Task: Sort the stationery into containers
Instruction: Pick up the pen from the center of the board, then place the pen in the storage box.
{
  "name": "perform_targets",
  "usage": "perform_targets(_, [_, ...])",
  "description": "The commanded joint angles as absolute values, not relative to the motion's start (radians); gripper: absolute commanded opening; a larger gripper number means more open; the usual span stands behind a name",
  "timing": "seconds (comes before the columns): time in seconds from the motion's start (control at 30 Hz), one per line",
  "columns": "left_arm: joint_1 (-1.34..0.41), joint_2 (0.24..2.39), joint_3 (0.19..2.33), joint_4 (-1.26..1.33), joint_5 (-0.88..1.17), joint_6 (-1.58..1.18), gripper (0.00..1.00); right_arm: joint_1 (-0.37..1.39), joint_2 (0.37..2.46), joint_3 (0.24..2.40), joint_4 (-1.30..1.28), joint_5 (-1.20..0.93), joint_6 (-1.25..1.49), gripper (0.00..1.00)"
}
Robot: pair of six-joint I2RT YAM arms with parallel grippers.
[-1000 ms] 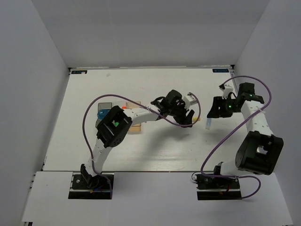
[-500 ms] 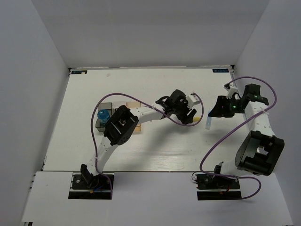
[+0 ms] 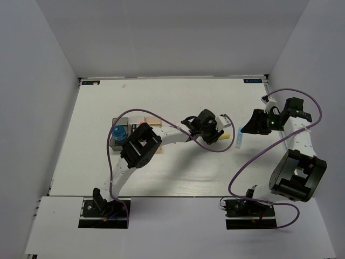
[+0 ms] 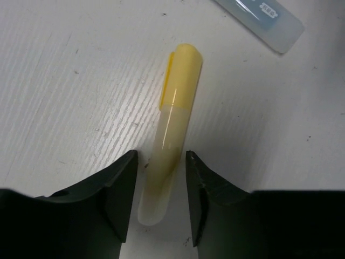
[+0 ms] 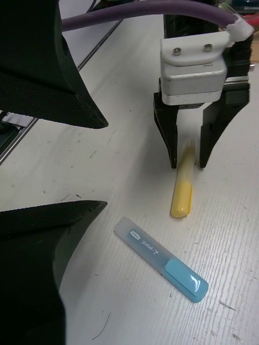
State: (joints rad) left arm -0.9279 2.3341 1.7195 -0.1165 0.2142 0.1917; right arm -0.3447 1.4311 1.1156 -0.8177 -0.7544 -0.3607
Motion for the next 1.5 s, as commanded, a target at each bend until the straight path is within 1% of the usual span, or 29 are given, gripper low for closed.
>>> perform_targets(0.0, [-0.95, 2.322, 1.666, -0.155, 0.131, 0.229, 0.49, -0.36, 1.416, 1.121, -0.836, -0.796, -0.37, 0.59])
perform_targets(0.03, [-0.954, 2.313, 1.646, -0.149, 0.124, 0.235, 0.43, -0.362, 1.417, 1.121, -0.836, -0.796, -0.367, 0.59])
perform_targets(0.13, [-0.956, 2.293, 1.596, -0.114, 0.089, 0.229, 0.3, -0.367, 1.419, 1.121, -0.838, -0.798, -0.362, 0.58])
perform_targets(0.17, [-0.956, 2.284, 1.588, -0.114, 0.081, 0.233, 0.2, -0.37, 1.413, 1.12, -0.836, -0.798, -0.359, 0.57])
perform_targets(0.23, [-0.954, 2.266, 1.566, -0.109, 0.06, 0.233, 0.09, -0.37, 1.407, 1.118, -0.828, -0.799, -0.354, 0.55])
perform_targets(0.27, [-0.959, 2.251, 1.56, -0.112, 0.057, 0.232, 0.0, -0.37, 1.404, 1.114, -0.827, -0.799, -0.353, 0.55])
perform_targets(0.37, [-0.957, 2.174, 1.516, -0.091, 0.034, 0.213, 0.0, -0.368, 1.402, 1.115, -0.824, -0.802, -0.345, 0.55])
perform_targets(0.43, [-0.956, 2.099, 1.462, -0.072, 0.023, 0.189, 0.0, -0.368, 1.401, 1.114, -0.824, -0.805, -0.347, 0.59])
perform_targets(0.47, [-0.953, 2.038, 1.425, -0.054, 0.025, 0.18, 0.0, -0.365, 1.399, 1.114, -0.819, -0.81, -0.345, 0.68])
perform_targets(0.5, [-0.956, 2.011, 1.384, -0.045, 0.023, 0.158, 0.0, -0.365, 1.394, 1.109, -0.822, -0.811, -0.342, 0.69])
perform_targets(0.57, [-0.937, 1.909, 1.342, -0.035, 0.005, 0.129, 0.0, -0.364, 1.391, 1.109, -0.819, -0.818, -0.344, 0.69])
perform_targets(0.6, [-0.922, 1.805, 1.285, -0.029, 0.006, 0.103, 0.0, -0.365, 1.393, 1.108, -0.822, -0.824, -0.342, 0.69])
perform_targets(0.67, [-0.893, 1.741, 1.246, -0.031, -0.079, 0.048, 0.0, -0.364, 1.394, 1.109, -0.818, -0.824, -0.341, 0.68])
perform_targets(0.7, [-0.87, 1.656, 1.192, -0.037, -0.103, 0.035, 0.0, -0.364, 1.394, 1.108, -0.821, -0.825, -0.334, 0.66])
perform_targets(0.73, [-0.855, 1.631, 1.178, -0.061, -0.135, -0.024, 0.0, -0.362, 1.394, 1.109, -0.822, -0.827, -0.334, 0.65])
perform_targets(0.77, [-0.845, 1.612, 1.154, -0.072, -0.232, -0.038, 0.0, -0.362, 1.397, 1.109, -0.824, -0.83, -0.327, 0.6])
perform_targets(0.8, [-0.807, 1.559, 1.132, -0.084, -0.273, -0.054, 0.0, -0.362, 1.396, 1.111, -0.822, -0.827, -0.322, 0.54])
perform_targets(0.83, [-0.795, 1.548, 1.117, -0.13, -0.311, -0.113, 0.0, -0.361, 1.4, 1.114, -0.824, -0.825, -0.318, 0.43])
perform_targets(0.87, [-0.772, 1.523, 1.111, -0.149, -0.421, -0.142, 0.0, -0.36, 1.405, 1.118, -0.824, -0.822, -0.302, 0.28])
perform_targets(0.9, [-0.747, 1.507, 1.098, -0.181, -0.439, -0.182, 0.0, -0.36, 1.41, 1.123, -0.827, -0.819, -0.292, 0.01])
perform_targets(0.97, [-0.721, 1.49, 1.078, -0.228, -0.478, -0.238, 0.0, -0.356, 1.428, 1.147, -0.851, -0.816, -0.285, 0.0])
perform_targets(1.1, [-0.684, 1.491, 1.071, -0.281, -0.483, -0.317, 0.0, -0.347, 1.447, 1.164, -0.888, -0.822, -0.308, 0.0])
perform_targets(1.13, [-0.68, 1.502, 1.069, -0.287, -0.48, -0.324, 0.0, -0.345, 1.445, 1.161, -0.887, -0.815, -0.31, 0.01])
perform_targets(1.17, [-0.675, 1.515, 1.071, -0.302, -0.471, -0.346, 0.0, -0.342, 1.44, 1.161, -0.882, -0.813, -0.311, 0.09])
perform_targets(1.23, [-0.666, 1.529, 1.072, -0.304, -0.462, -0.354, 0.0, -0.339, 1.44, 1.158, -0.876, -0.808, -0.314, 0.17])
perform_targets(1.27, [-0.666, 1.535, 1.069, -0.311, -0.46, -0.368, 0.0, -0.339, 1.437, 1.157, -0.876, -0.805, -0.311, 0.19])
perform_targets(1.47, [-0.634, 1.58, 1.052, -0.324, -0.466, -0.411, 0.0, -0.337, 1.445, 1.158, -0.876, -0.802, -0.314, 0.24])
